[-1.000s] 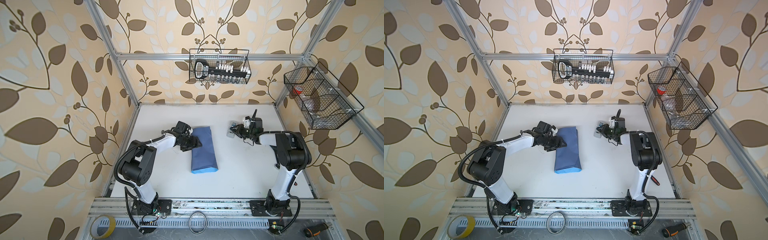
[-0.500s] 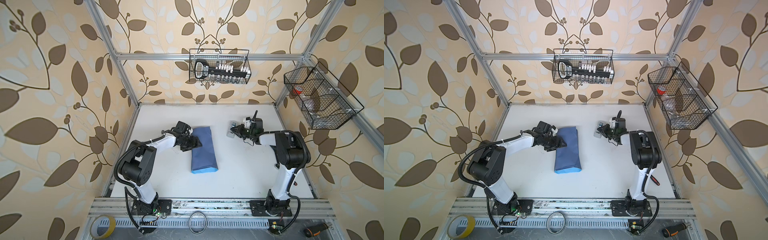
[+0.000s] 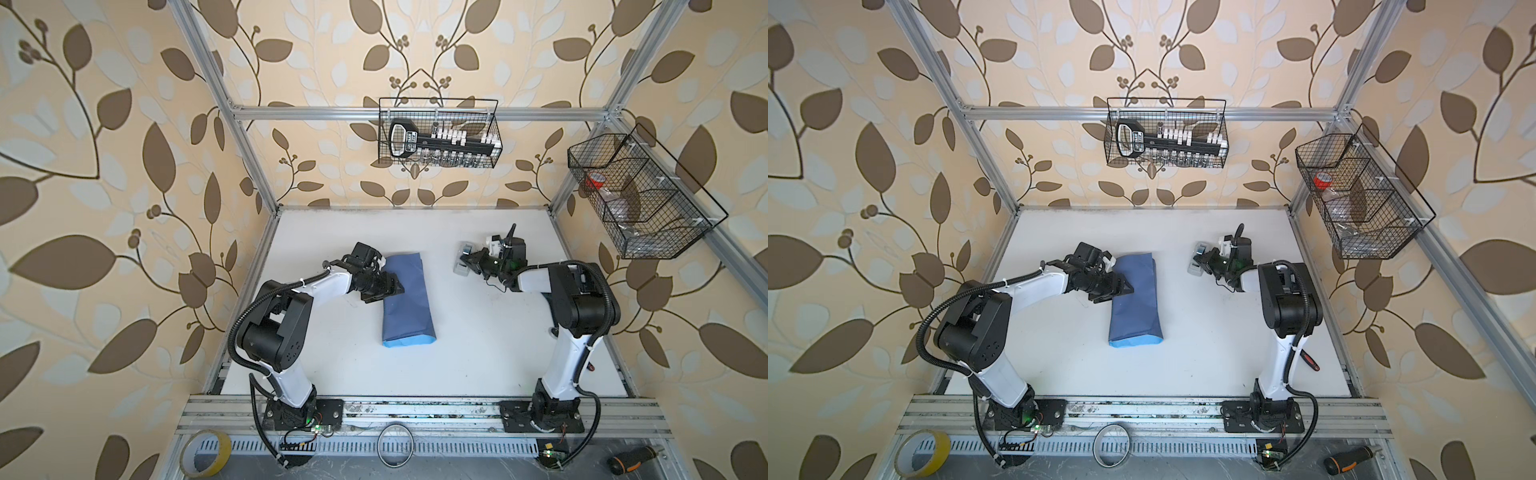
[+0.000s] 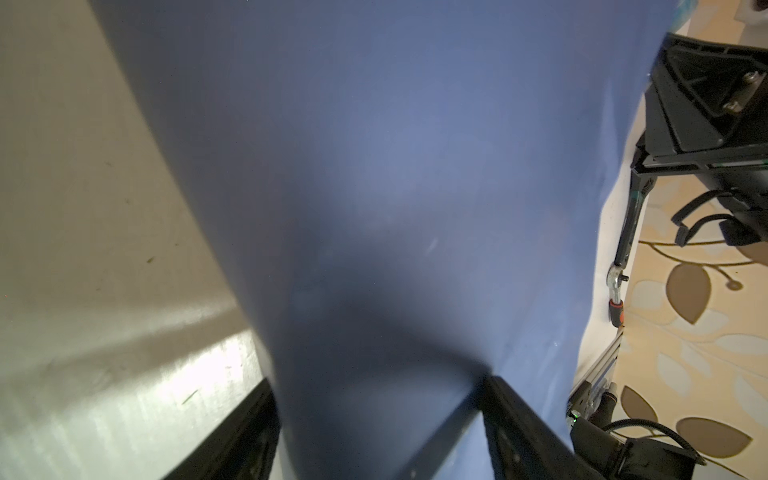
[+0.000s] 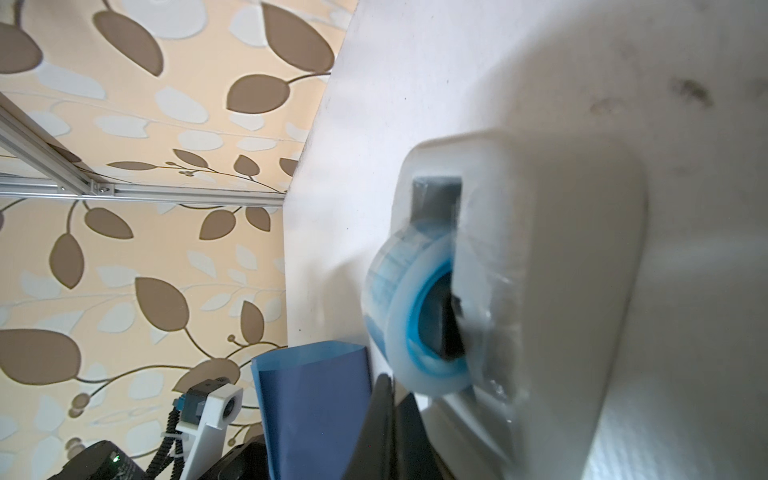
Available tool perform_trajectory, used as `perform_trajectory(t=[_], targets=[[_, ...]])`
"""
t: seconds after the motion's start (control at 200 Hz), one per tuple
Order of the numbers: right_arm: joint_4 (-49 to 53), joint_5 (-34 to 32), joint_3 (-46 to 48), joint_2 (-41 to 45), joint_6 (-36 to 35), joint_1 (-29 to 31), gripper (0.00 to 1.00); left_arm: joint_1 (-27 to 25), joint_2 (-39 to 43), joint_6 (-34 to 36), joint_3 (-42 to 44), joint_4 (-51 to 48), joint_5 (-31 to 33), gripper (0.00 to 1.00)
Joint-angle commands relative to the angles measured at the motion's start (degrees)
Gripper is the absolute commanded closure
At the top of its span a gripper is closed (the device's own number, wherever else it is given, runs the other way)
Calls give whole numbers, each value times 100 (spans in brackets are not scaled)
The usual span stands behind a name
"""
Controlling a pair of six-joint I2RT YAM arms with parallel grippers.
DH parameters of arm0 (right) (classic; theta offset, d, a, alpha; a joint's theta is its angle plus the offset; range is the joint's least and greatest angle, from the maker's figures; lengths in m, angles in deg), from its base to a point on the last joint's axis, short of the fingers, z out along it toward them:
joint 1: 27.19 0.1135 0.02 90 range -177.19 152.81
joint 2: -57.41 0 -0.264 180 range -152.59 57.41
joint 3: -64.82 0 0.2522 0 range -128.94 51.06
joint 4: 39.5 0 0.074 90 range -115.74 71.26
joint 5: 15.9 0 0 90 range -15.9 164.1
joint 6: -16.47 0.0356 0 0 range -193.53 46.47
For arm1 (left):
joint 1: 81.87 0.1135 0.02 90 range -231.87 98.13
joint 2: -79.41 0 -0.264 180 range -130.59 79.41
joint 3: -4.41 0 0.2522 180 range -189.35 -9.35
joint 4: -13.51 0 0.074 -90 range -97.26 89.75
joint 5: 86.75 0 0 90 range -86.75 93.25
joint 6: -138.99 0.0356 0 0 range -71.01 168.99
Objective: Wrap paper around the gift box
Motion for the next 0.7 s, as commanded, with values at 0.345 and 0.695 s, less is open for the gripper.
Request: perform_trajectory(t=[0.345, 0.695], targets=[[-1401, 429, 534, 174, 891, -36, 100, -55, -500, 134, 181, -321, 674, 24], [-1544, 489, 661, 271, 1015, -29, 100, -56, -472, 143, 190, -332, 691, 24]])
